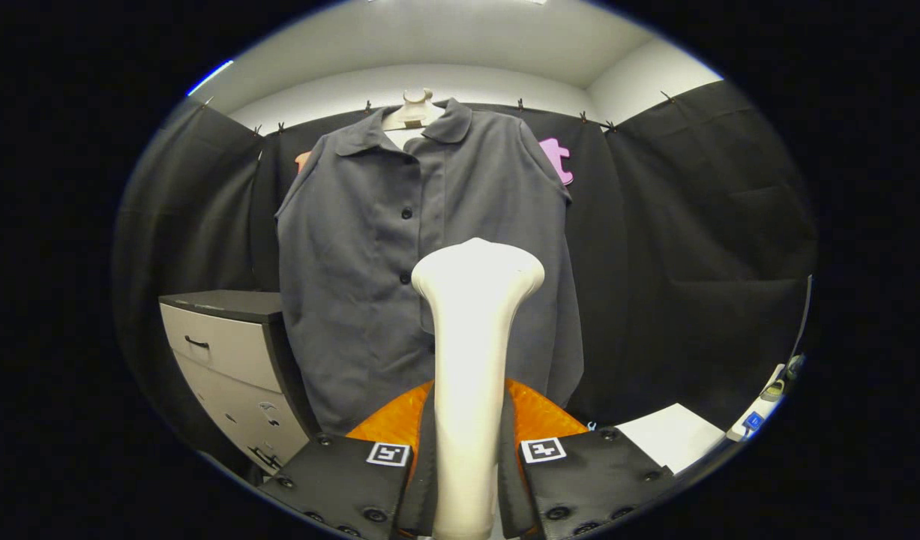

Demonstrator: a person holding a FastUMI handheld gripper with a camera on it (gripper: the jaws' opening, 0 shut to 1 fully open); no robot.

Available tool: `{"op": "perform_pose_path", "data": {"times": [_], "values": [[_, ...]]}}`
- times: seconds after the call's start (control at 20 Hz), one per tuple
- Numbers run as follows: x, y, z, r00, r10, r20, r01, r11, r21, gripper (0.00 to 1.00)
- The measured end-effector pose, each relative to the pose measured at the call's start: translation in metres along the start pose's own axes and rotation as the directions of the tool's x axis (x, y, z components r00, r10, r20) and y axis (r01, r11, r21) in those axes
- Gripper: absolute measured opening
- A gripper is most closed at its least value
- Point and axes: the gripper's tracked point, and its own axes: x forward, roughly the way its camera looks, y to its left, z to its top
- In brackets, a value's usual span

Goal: Iron the clothes twice with a garment steamer, once on the left side and once on the right side.

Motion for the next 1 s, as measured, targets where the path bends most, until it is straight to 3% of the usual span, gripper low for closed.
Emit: {"op": "perform_pose_path", "data": {"times": [0.55,1.0], "values": [[-0.059,0.054,0.087,0.989,0.061,0.138,-0.067,0.997,0.038,0.4],[-0.076,0.074,0.134,0.977,0.079,0.197,-0.088,0.995,0.038,0.4]]}}
